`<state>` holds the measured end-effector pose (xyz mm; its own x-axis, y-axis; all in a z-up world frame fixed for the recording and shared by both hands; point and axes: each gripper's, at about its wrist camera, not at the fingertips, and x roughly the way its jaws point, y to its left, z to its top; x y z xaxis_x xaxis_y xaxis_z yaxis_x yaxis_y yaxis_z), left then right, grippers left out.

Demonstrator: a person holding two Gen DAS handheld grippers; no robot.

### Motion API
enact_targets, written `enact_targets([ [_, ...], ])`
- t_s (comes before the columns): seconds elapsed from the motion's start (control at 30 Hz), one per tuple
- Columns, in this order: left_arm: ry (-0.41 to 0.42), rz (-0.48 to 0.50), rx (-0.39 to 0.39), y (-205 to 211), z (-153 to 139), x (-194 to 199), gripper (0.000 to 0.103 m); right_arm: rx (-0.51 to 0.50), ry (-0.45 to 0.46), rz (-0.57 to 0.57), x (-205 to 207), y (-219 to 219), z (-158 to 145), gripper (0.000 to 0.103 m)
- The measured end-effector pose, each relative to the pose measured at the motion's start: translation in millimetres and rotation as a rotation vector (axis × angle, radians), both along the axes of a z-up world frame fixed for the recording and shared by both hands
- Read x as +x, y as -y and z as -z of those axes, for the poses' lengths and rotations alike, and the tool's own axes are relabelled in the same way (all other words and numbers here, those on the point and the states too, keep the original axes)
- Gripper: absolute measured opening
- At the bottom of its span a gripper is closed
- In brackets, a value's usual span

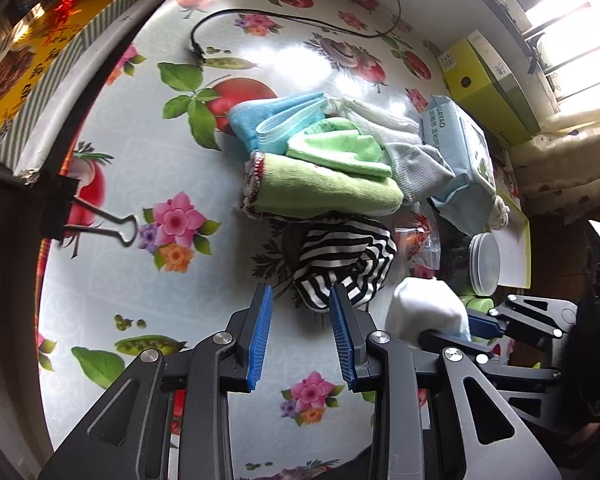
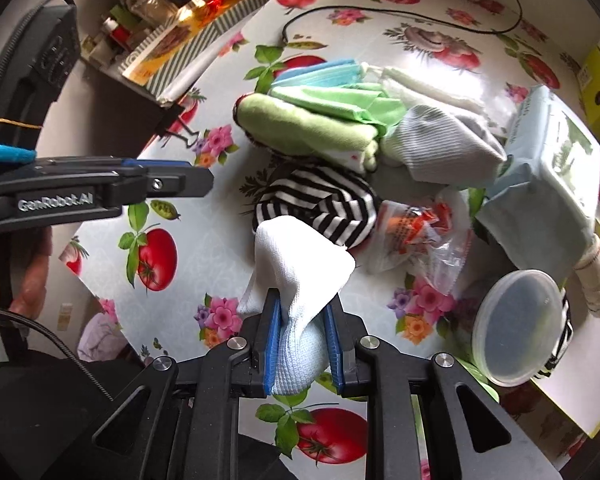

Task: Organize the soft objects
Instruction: 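Grasp the white sock with the right gripper, then grasp the second striped sock with the left gripper while the right holds the white sock, then carry both held socks over to the yellow-rimmed tray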

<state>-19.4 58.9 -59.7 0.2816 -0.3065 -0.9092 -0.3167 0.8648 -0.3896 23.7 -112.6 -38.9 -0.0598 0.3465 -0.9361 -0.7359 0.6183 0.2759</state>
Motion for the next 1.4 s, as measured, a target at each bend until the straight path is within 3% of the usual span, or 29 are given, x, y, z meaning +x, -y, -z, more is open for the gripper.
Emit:
enact_targets([
  [0.13,0.002,0.063,-0.003,15.6,8.5,16.3,0.044,0.017,0.020,0.064,7.7,17.5,-16.5,0.020],
  [0.5,-0.052,0.174,0.038,45.1,42.4,48.2,0.045,0.017,0.048,0.172,26.8,44.2,-30.0,0.020],
  [0.73,-0.038,0.221,0.100,54.7,40.6,51.5,0.045,0.024,0.052,0.182,32.7,45.0,-30.1,0.020],
  [0.83,-0.037,0.217,0.124,57.2,40.3,49.7,0.041,0.031,0.060,0.183,33.9,44.8,-32.0,0.020],
  [0.9,-0.050,0.202,0.119,55.5,41.0,50.2,0.027,0.035,0.063,0.185,34.1,45.0,-33.1,0.020],
  [1.03,-0.060,0.187,0.096,50.5,42.5,45.8,0.012,0.040,0.070,0.192,35.0,47.3,-35.5,0.020],
  [1.4,0.007,0.137,0.050,36.6,4.7,28.4,0.010,0.075,0.113,0.239,40.1,64.2,-54.7,0.020],
])
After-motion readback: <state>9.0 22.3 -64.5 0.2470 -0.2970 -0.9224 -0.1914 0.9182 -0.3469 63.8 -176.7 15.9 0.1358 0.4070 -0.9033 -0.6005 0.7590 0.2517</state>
